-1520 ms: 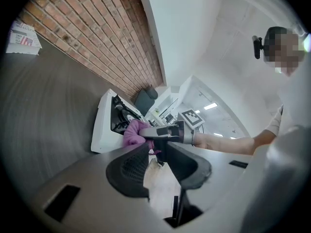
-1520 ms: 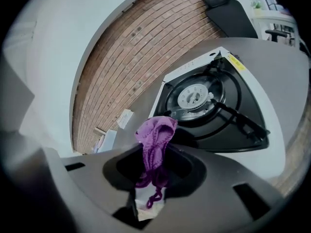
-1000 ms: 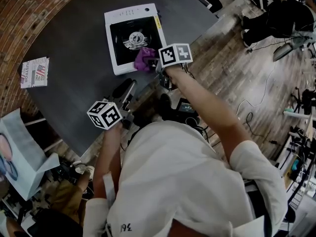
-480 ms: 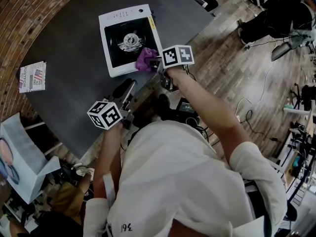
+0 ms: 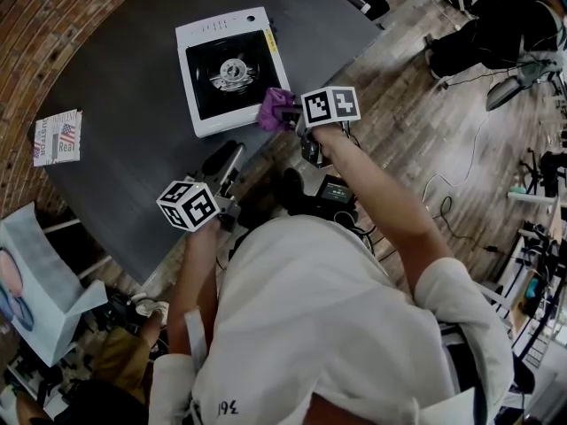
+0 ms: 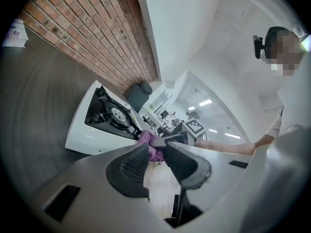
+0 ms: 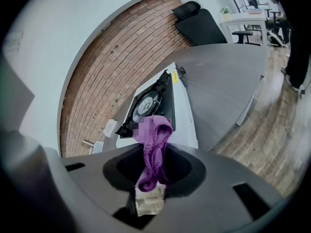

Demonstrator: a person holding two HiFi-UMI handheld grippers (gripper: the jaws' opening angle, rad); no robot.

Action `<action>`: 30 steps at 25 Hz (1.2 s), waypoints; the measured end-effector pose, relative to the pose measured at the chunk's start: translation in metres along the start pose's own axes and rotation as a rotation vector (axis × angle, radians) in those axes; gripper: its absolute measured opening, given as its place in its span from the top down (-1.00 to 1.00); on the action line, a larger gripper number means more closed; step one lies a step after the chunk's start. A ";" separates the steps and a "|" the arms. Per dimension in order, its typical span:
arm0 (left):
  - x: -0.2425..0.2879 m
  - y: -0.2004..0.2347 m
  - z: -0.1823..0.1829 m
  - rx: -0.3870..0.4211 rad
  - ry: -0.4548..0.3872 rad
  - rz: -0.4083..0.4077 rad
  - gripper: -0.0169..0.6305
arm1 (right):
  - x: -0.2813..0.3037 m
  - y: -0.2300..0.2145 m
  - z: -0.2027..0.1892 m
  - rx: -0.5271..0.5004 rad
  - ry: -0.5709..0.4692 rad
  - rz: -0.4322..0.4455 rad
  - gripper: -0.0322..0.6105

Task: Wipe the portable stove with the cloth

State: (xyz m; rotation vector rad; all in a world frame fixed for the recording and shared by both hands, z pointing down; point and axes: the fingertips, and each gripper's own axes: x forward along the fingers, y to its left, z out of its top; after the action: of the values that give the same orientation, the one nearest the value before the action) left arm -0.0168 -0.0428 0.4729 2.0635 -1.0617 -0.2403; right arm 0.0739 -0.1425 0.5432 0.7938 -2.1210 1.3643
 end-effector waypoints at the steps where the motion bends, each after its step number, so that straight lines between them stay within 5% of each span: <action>1: 0.000 0.000 0.000 0.001 0.000 -0.001 0.60 | -0.003 -0.002 -0.001 -0.013 -0.001 -0.012 0.56; 7: -0.006 0.004 -0.001 0.006 0.001 0.005 0.60 | -0.027 -0.008 0.001 -0.196 -0.036 -0.097 0.56; 15: -0.023 0.015 -0.005 0.011 0.018 0.028 0.59 | -0.028 0.022 -0.003 -0.343 -0.117 -0.024 0.56; 30: -0.087 0.038 -0.006 0.002 -0.003 0.114 0.60 | 0.073 0.120 -0.069 -0.710 0.018 0.099 0.56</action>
State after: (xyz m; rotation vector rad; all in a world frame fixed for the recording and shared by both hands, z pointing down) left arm -0.0917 0.0132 0.4887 1.9974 -1.1776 -0.1854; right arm -0.0551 -0.0547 0.5424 0.3815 -2.4090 0.5603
